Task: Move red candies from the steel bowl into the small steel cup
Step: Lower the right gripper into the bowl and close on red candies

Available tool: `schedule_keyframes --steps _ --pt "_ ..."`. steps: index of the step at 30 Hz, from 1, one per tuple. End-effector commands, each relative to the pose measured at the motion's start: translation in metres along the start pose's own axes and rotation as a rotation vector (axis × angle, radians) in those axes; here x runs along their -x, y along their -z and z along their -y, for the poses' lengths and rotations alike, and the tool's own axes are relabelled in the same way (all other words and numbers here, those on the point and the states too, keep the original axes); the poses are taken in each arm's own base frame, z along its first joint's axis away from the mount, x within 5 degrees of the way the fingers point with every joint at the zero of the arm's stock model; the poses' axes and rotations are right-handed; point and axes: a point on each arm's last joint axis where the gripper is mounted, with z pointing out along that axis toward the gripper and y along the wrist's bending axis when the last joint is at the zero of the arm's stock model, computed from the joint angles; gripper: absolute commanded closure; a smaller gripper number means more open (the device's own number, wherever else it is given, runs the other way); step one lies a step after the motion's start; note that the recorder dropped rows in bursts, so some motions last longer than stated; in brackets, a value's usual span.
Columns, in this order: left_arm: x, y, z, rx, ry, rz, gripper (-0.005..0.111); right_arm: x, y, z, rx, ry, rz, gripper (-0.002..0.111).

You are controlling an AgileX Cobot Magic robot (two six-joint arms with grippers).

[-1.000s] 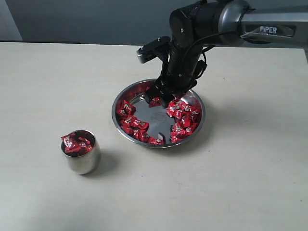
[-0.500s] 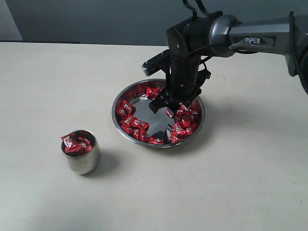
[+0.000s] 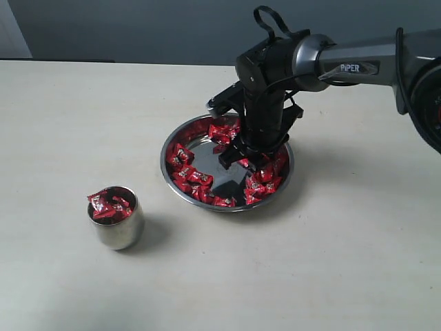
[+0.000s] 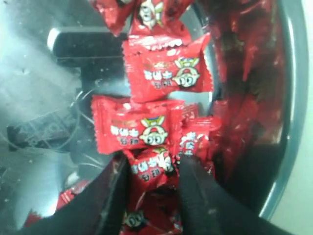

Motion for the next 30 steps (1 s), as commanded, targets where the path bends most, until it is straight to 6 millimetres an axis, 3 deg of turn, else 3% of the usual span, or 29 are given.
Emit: schedule_keyframes --steps 1,3,15,30 --pt "0.001 0.000 0.000 0.002 0.007 0.015 0.106 -0.001 -0.004 0.002 -0.001 -0.027 -0.009 0.100" --pt "0.001 0.000 0.000 0.002 0.007 0.015 0.106 -0.001 -0.003 0.002 -0.001 -0.035 -0.005 0.108" --pt "0.001 0.000 0.000 0.002 0.007 0.015 0.106 0.001 0.022 0.004 0.012 -0.069 0.053 0.109" --pt "0.001 0.000 0.000 0.002 0.007 0.015 0.106 0.009 0.068 -0.017 0.306 -0.075 0.221 0.109"
